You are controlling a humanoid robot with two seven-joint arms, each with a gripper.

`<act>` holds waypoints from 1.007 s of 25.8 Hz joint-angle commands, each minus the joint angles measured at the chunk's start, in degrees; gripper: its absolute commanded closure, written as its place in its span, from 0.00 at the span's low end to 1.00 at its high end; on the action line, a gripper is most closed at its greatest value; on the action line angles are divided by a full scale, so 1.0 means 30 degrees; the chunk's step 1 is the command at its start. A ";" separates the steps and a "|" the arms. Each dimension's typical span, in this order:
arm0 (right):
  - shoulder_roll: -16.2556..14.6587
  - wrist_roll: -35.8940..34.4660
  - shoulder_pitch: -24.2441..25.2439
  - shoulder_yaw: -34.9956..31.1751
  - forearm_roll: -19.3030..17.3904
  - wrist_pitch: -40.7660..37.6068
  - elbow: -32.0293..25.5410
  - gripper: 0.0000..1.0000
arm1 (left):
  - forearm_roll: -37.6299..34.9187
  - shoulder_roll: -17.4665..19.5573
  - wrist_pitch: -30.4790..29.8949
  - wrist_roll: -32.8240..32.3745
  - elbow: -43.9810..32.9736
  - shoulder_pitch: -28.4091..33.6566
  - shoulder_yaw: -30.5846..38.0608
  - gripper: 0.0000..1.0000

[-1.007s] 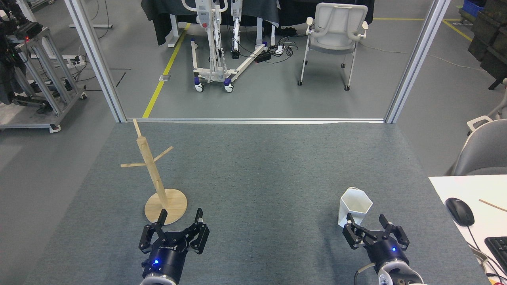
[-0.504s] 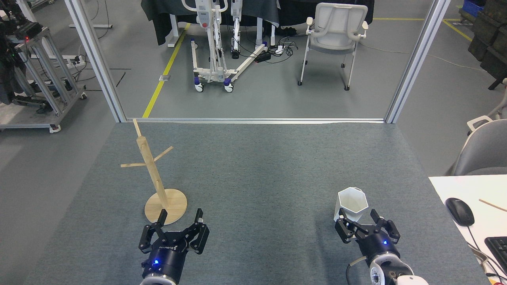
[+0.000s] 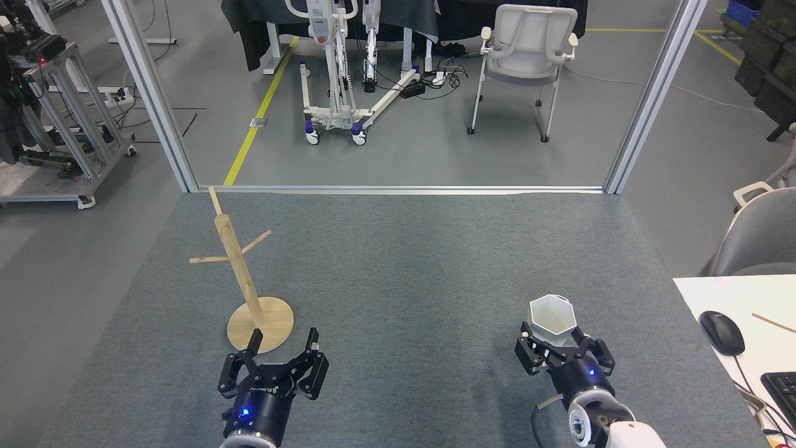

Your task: Hang cup on storage rack

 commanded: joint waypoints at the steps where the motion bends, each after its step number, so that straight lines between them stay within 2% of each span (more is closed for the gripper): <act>1: 0.0064 0.0006 -0.0447 0.0040 0.0008 -0.0001 0.0526 0.01 | 0.0029 0.0000 -0.0004 0.0008 0.0000 0.0000 -0.0016 0.01; 13: 0.0269 0.0006 -0.1502 0.0040 0.0008 -0.0001 0.1697 0.02 | 0.0000 0.0000 -0.0033 0.0037 0.0000 0.0000 -0.0016 0.01; 16: 0.0240 0.0006 -0.1590 0.0011 -0.0022 -0.0088 0.1727 0.16 | 0.0000 0.0000 -0.0033 0.0037 0.0000 0.0000 -0.0016 0.01; 24: 0.0035 0.0035 -0.1648 -0.0077 -0.0051 -0.0968 0.2137 0.68 | -0.0030 0.0000 -0.0062 0.0037 0.0234 -0.0029 -0.0016 0.01; 26: -0.0083 0.0035 -0.1707 -0.0107 -0.0022 -0.1904 0.2108 0.73 | -0.0030 0.0000 -0.0062 0.0037 0.0234 -0.0029 -0.0016 0.01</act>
